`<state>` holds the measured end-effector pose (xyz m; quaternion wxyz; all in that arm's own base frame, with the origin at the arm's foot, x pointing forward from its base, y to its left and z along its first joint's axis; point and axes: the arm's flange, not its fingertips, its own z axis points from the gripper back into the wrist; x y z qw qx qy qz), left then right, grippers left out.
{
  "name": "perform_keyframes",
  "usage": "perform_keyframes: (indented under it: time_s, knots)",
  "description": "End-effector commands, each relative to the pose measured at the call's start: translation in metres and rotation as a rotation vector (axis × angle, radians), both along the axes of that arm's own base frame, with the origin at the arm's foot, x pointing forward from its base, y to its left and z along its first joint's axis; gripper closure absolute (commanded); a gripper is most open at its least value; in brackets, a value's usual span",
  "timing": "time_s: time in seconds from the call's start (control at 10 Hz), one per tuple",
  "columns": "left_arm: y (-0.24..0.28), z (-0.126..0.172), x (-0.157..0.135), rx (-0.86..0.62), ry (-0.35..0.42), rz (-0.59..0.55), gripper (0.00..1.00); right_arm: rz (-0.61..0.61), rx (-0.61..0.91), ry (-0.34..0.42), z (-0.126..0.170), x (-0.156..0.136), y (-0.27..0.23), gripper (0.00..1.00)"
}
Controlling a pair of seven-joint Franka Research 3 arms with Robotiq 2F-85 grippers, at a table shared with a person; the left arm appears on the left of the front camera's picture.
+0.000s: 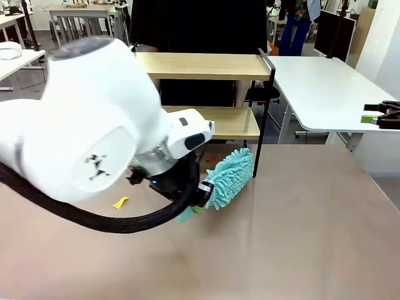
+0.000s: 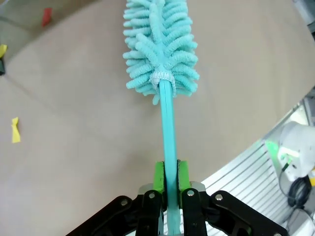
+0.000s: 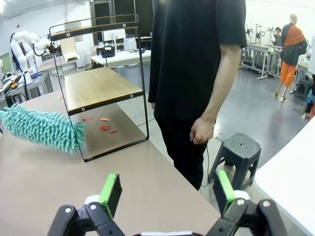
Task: Clean the shelf.
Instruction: Clean the specific section of the Shelf indicated by the human with the Duster.
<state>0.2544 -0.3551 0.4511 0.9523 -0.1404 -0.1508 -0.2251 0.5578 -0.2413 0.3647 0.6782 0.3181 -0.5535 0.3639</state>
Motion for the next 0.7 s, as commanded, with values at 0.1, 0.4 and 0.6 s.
perform_keyframes:
  time_s: [0.1, 0.4, 0.6]
  knots:
    - [-0.034, -0.018, 0.021, 0.001, -0.086, 0.151, 0.87, 0.001, 0.0, -0.004, 0.003, 0.0, 0.002, 0.0]
    - [-0.066, -0.032, 0.034, -0.025, -0.125, 0.2, 0.87, 0.001, 0.0, -0.004, 0.003, 0.0, 0.002, 0.0]
    - [-0.08, -0.043, 0.046, -0.045, -0.13, 0.25, 0.87, 0.001, 0.0, -0.004, 0.003, 0.0, 0.002, 0.0]
